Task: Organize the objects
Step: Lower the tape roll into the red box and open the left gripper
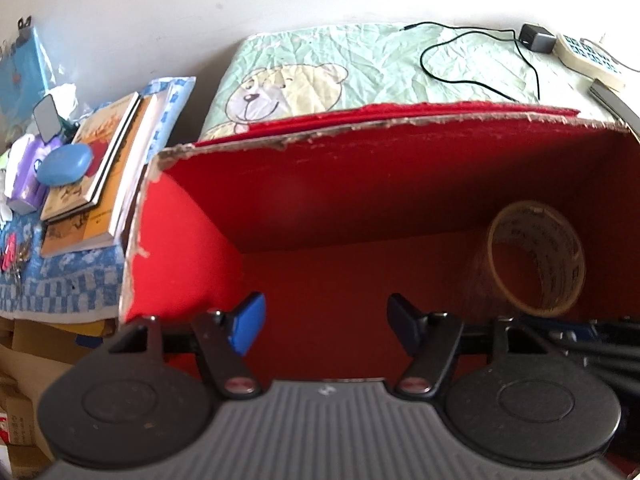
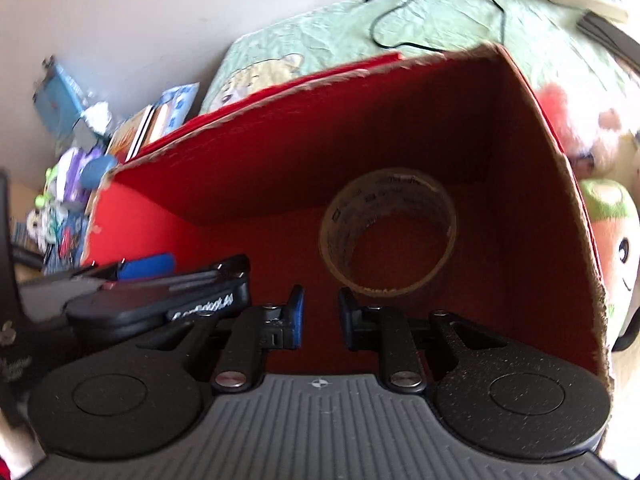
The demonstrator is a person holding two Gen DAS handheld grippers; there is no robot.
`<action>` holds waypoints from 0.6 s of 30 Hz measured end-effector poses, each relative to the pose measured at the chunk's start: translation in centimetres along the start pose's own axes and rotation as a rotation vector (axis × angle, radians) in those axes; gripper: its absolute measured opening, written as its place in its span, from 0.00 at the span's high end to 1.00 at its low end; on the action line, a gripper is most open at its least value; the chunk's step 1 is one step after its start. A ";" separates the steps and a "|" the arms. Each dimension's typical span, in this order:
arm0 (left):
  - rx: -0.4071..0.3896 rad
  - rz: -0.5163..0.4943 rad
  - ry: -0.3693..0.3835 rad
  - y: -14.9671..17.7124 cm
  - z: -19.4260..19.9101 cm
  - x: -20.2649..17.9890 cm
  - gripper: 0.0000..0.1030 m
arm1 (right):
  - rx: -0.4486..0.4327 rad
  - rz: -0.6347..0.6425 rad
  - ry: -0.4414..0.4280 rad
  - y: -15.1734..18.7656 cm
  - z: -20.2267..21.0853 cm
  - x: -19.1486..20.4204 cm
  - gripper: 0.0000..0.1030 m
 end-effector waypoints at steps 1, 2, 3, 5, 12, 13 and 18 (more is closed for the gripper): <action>-0.004 -0.005 -0.006 0.0 0.0 0.0 0.32 | -0.005 -0.020 0.010 0.0 0.0 -0.3 0.79; -0.004 -0.001 -0.016 0.0 0.0 0.0 0.32 | -0.015 -0.043 0.006 -0.2 0.1 -0.4 0.79; -0.003 -0.004 -0.017 0.1 0.0 0.0 0.32 | -0.025 -0.058 0.008 -0.2 0.2 -0.6 0.79; -0.002 -0.004 -0.018 0.1 0.0 0.0 0.32 | -0.049 -0.086 0.019 -0.4 0.4 -0.9 0.79; -0.010 -0.017 -0.007 0.1 0.1 -0.3 0.31 | -0.108 -0.196 0.056 -0.6 0.9 -2.1 0.80; -0.010 -0.018 -0.008 0.0 0.1 -0.3 0.31 | -0.114 -0.218 0.051 -0.6 0.9 -2.3 0.80; -0.009 -0.011 -0.012 0.0 0.1 -0.3 0.30 | -0.135 -0.254 0.070 -0.6 1.2 -2.8 0.80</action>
Point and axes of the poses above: each gripper's, at about its wrist camera, not at the fingertips, and z roughly against the way its jaws point, x to its left, y to its underside, the point moved 10 cm from there along -z, roughly the way its jaws point, and after that the axes turned 3 degrees about z, right-handed, at the moved point
